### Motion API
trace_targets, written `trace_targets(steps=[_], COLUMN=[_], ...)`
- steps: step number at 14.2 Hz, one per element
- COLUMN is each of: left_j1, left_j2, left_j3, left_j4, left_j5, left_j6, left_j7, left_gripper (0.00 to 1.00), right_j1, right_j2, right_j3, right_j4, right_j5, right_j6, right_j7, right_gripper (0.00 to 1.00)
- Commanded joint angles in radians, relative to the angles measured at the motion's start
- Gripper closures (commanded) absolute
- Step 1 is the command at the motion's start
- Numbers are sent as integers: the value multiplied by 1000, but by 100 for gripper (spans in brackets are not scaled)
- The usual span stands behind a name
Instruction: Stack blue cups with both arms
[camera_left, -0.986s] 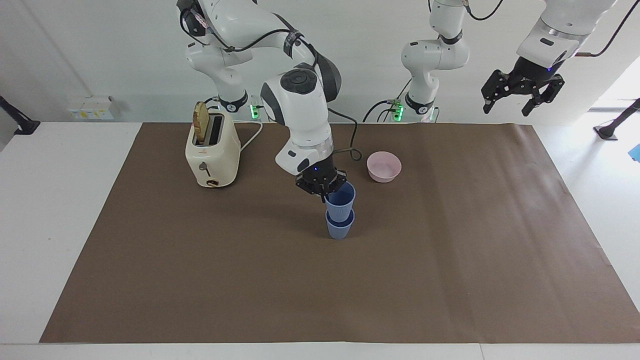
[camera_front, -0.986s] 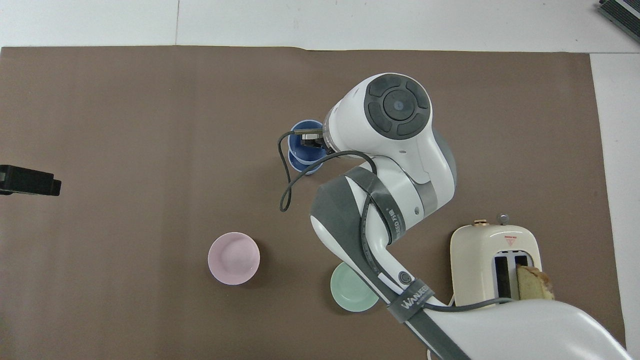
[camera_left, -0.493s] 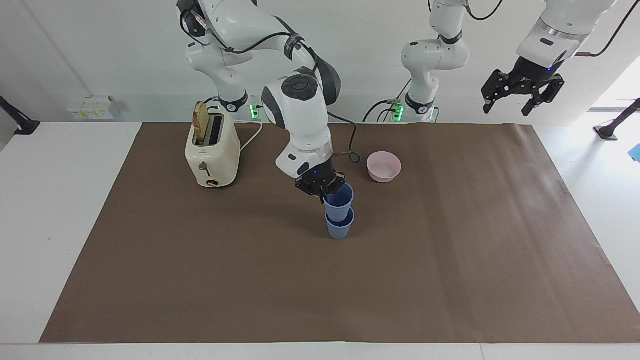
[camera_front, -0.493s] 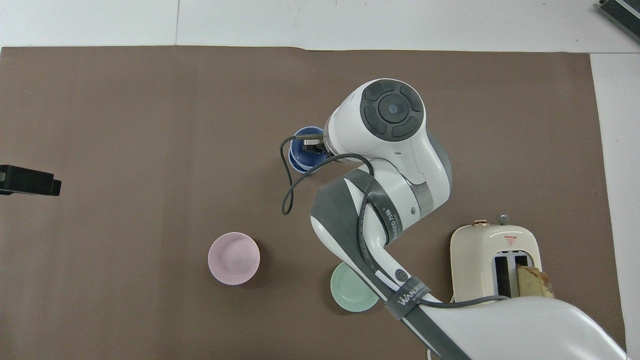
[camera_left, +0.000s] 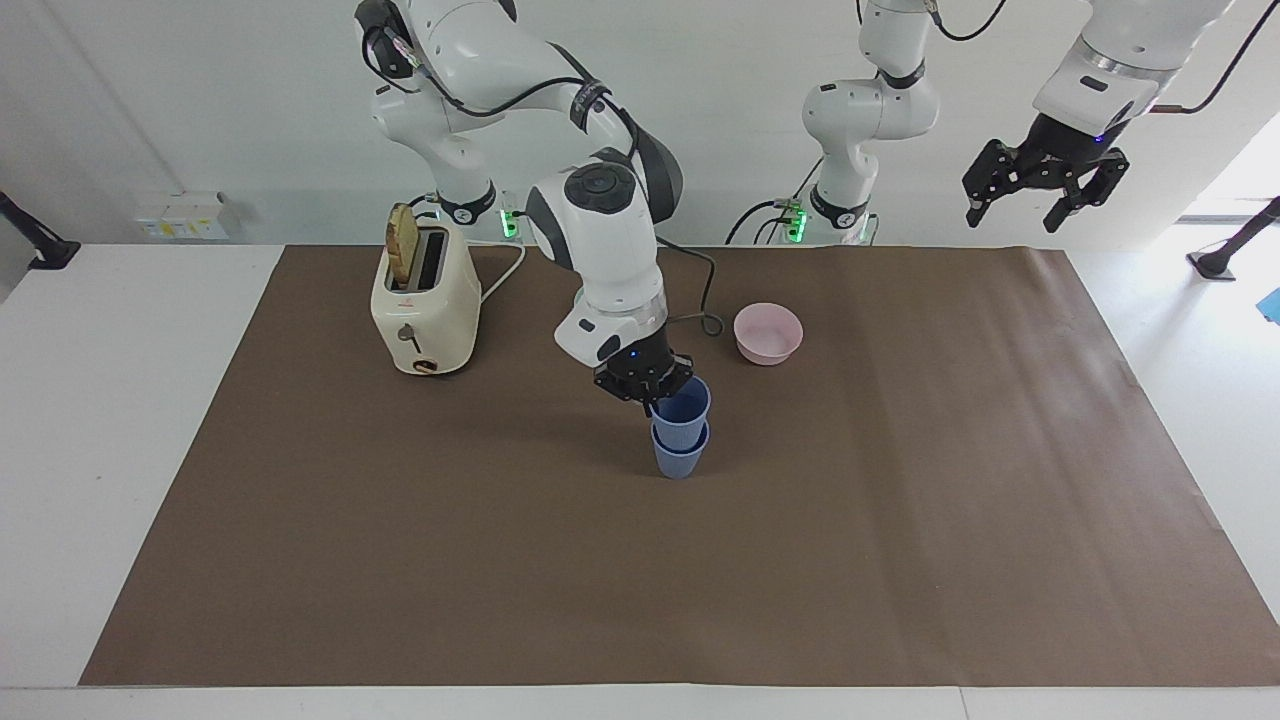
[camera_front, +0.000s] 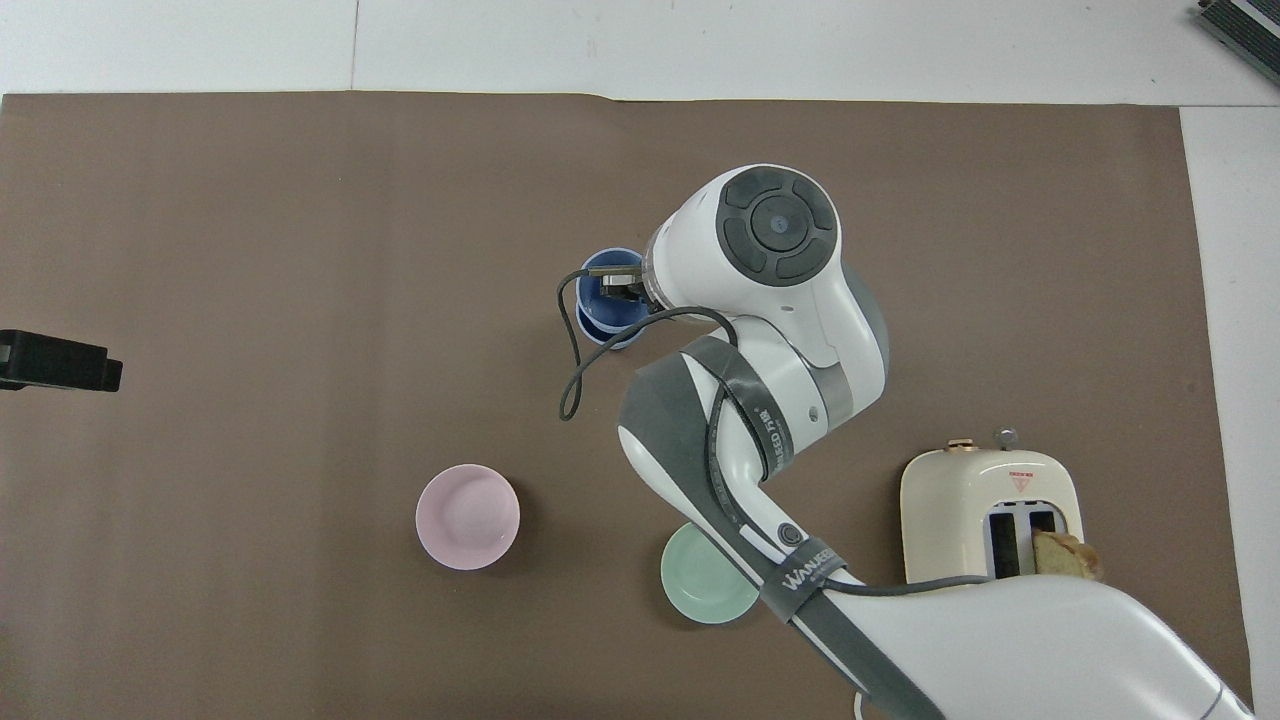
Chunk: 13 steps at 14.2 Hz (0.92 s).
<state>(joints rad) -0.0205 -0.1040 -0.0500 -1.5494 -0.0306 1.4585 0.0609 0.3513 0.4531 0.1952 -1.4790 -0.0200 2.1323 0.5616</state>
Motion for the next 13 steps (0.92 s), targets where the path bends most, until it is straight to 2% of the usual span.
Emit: trace_targets(steps=[1, 5, 7, 8, 9, 11, 12, 13], left_j1=[16, 16, 16, 16, 16, 16, 16, 16], left_j2=[-10, -10, -10, -10, -10, -10, -10, -10], left_j3=[-8, -8, -8, -8, -8, -8, -8, -8], left_j4=[-1, -1, 0, -1, 0, -1, -1, 0], left_j5=[-12, -12, -12, -12, -12, -12, -12, -12], left_j6=[-6, -6, -6, -6, -6, -6, -6, -6], left_j7=[16, 16, 16, 16, 16, 16, 16, 16], left_gripper=[0, 0, 0, 0, 0, 0, 0, 0], right_j1=[-5, -8, -8, -8, -11, -17, -24, -26], right_j2=[7, 21, 21, 21, 21, 21, 27, 26], right_j3=[3, 3, 3, 3, 3, 3, 3, 3], right_j4=[-7, -9, -9, -9, -9, -3, -1, 2], right_j5=[2, 3, 5, 5, 5, 3, -11, -11], right_j6=[24, 23, 21, 21, 21, 23, 21, 14], right_j7=[8, 9, 11, 11, 11, 0, 1, 0], right_gripper=[100, 100, 65, 51, 42, 12, 0, 0])
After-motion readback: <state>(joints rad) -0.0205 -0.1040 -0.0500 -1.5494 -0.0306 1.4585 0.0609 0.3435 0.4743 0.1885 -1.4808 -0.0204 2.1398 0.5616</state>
